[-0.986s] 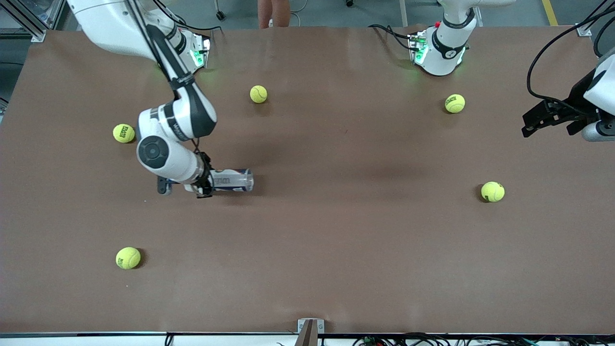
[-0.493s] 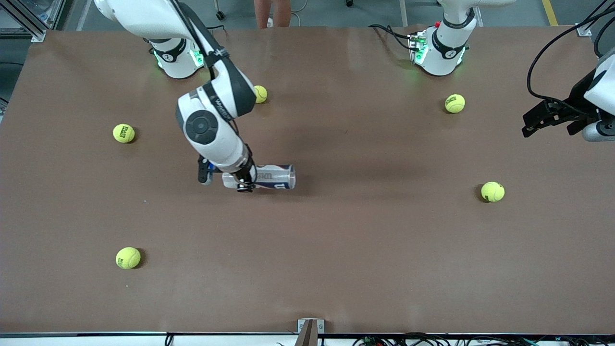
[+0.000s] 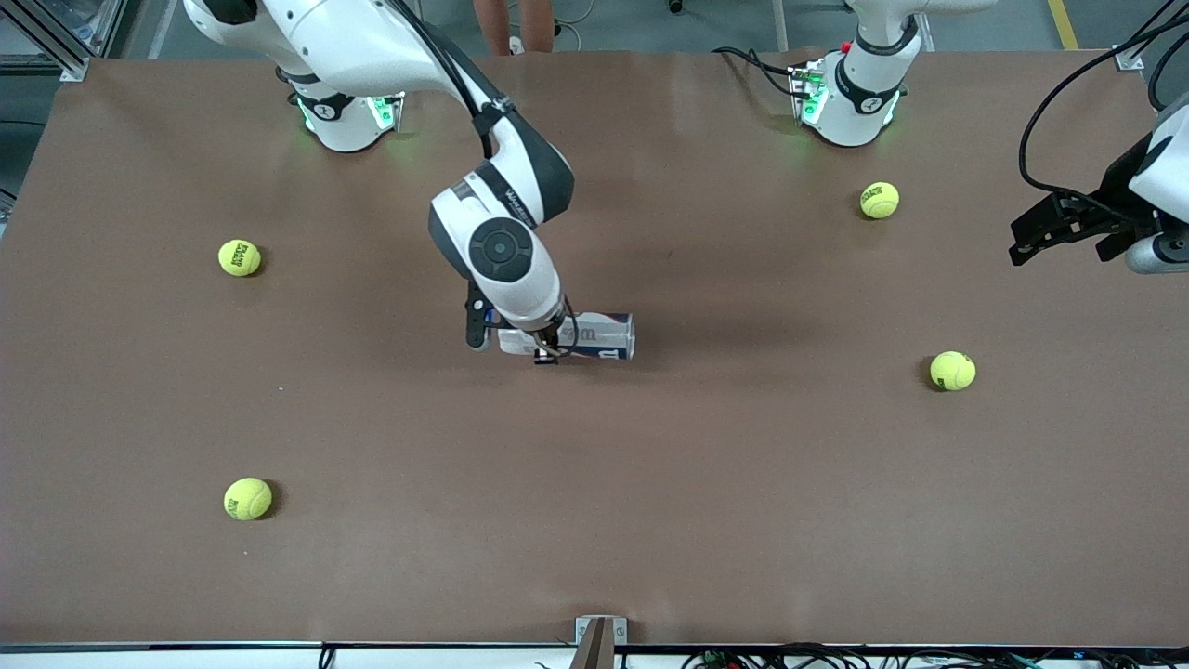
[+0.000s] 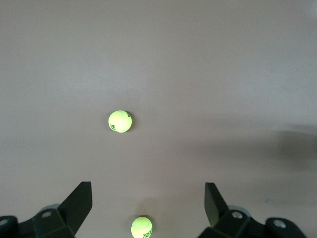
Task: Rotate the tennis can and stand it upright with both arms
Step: 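Lift and carry the can with the right gripper toward the table middle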
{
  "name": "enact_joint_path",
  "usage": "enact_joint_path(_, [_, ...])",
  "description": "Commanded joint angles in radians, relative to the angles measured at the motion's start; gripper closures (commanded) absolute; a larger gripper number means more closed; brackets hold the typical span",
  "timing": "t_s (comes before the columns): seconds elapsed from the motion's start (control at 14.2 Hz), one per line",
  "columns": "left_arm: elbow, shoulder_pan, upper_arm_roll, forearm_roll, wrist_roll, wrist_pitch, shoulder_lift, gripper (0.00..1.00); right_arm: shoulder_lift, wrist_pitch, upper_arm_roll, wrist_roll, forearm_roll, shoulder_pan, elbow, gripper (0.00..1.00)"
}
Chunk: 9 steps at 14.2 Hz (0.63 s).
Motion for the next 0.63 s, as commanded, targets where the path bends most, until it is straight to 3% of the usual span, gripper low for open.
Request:
enact_joint_path(0.0, [0.001, 0.0, -0.001, 0.011, 0.009, -0.011, -0.012, 0.0, 0.041, -0.013, -0.011, 0.022, 0.002, 0.03, 0.06, 0.33])
enact_joint_path(0.56, [0.001, 0.0, 0.0, 0.011, 0.009, -0.012, -0.011, 0.0, 0.196, -0.01, -0.021, 0.029, -0.022, 0.113, 0.217, 0.33])
